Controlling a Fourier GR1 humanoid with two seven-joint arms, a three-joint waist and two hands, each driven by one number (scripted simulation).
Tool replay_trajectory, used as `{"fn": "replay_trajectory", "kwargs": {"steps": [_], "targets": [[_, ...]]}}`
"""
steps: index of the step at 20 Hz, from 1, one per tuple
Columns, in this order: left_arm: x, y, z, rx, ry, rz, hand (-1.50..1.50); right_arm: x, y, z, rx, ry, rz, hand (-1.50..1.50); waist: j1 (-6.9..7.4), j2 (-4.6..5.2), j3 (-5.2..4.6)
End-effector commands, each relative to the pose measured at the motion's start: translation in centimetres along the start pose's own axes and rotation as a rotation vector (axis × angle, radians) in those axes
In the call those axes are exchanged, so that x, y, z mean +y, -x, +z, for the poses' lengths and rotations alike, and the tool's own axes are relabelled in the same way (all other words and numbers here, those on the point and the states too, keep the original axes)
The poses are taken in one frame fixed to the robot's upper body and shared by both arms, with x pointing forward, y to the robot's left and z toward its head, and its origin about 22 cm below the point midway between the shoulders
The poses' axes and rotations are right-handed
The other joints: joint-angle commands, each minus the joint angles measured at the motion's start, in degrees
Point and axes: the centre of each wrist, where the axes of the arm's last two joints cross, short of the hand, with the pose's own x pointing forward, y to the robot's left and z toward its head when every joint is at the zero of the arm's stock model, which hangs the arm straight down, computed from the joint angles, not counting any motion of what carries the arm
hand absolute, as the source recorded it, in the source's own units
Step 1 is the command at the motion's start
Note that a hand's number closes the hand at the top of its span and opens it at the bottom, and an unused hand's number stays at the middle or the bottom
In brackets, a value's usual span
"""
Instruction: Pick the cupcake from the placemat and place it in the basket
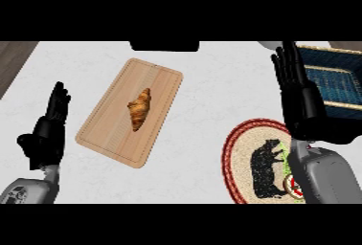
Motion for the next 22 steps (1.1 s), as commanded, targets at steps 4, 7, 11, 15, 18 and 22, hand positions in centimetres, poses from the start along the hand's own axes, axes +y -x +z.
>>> {"fn": "replay_trajectory", "kwargs": {"steps": [4,7,11,15,18,22], "targets": [[-0.3,5.5,4.7,0.383,0.096,0.048,0.00,1.1,-0.4,0.4,-0.014,-0.409,-0.250,1.50,0.08,0.45,0.22],[-1.7,7.8,7.1,0.554,0.205,0.055,0.00,4.1,-2.6,1.2,-0.114,-0.855,-0.200,1.50,0.74,0.60,0.04],[0.2,8.5,7.8,0.653,0.199,0.057,0.00,5.0,-0.4,9.0,-0.052,-0.982,-0.303,-1.50,-3.07,-0.49,0.13],[2.0,8.4,8.7,0.653,0.200,0.066,0.00,2.3,-2.3,11.1,-0.059,-0.949,-0.013,-1.50,-3.22,-0.69,0.04],[2.9,8.7,8.3,0.659,0.166,0.055,0.00,-1.7,-4.8,8.0,-0.120,-0.870,0.357,-1.50,-4.45,-0.87,-0.06],[2.5,8.0,8.9,0.658,0.197,0.060,0.00,-5.3,-9.7,5.3,-0.169,-0.770,0.687,-1.50,-3.62,-0.80,-0.08]]}}
